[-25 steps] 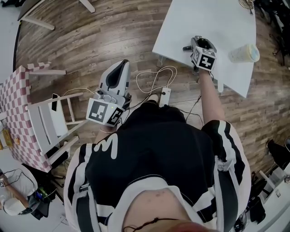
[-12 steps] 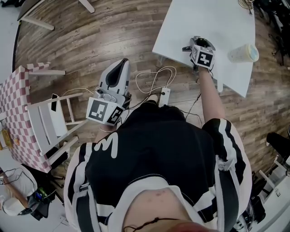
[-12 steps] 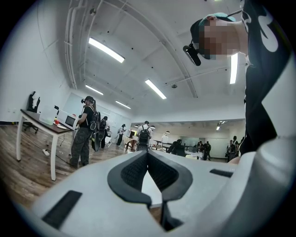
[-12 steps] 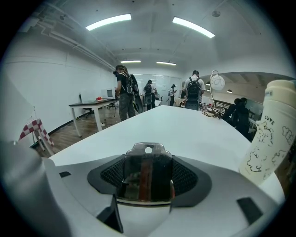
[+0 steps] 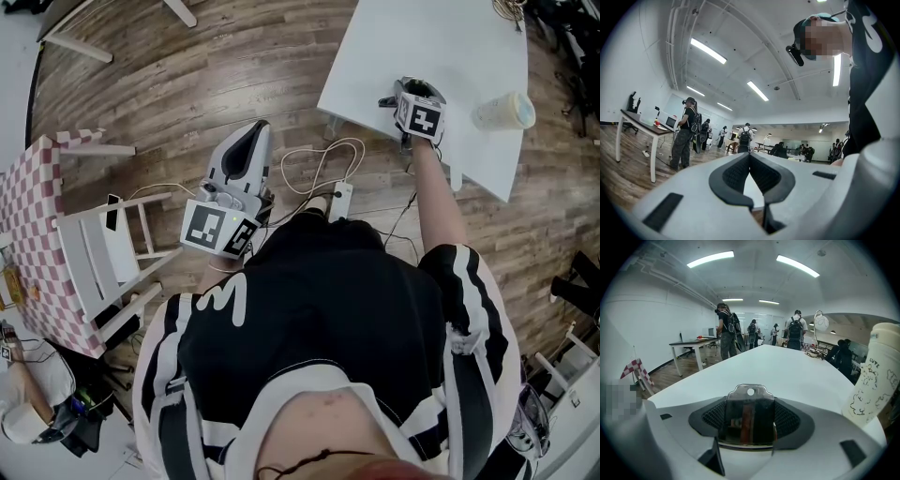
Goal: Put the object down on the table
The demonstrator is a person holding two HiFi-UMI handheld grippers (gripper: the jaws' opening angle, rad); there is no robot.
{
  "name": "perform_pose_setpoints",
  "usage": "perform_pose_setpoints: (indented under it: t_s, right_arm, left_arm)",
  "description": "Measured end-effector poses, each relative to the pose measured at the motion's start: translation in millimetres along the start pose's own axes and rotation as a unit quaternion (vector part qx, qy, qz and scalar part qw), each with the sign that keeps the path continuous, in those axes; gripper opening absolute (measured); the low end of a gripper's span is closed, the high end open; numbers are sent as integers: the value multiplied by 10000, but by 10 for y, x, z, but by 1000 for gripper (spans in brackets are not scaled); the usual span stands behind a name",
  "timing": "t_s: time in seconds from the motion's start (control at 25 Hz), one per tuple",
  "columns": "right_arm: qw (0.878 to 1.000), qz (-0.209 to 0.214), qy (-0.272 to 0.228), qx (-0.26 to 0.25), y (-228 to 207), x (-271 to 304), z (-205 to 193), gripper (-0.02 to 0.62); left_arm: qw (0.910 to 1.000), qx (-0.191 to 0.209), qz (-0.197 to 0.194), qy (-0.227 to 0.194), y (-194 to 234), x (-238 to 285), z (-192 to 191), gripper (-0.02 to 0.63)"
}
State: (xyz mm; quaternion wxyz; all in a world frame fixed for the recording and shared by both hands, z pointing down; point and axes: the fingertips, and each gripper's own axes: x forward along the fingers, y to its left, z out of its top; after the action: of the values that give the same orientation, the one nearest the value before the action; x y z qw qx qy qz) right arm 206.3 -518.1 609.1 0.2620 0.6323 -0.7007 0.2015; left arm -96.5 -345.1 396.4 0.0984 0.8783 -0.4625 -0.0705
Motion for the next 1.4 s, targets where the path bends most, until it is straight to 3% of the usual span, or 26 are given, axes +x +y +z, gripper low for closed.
perform_pose_setpoints:
  t_s: [1.4]
  right_arm:
    - [9999,-106,19,0,14,-30,2,291]
  left_arm:
    - [9995,72,-294,46,-103,-9,27,5]
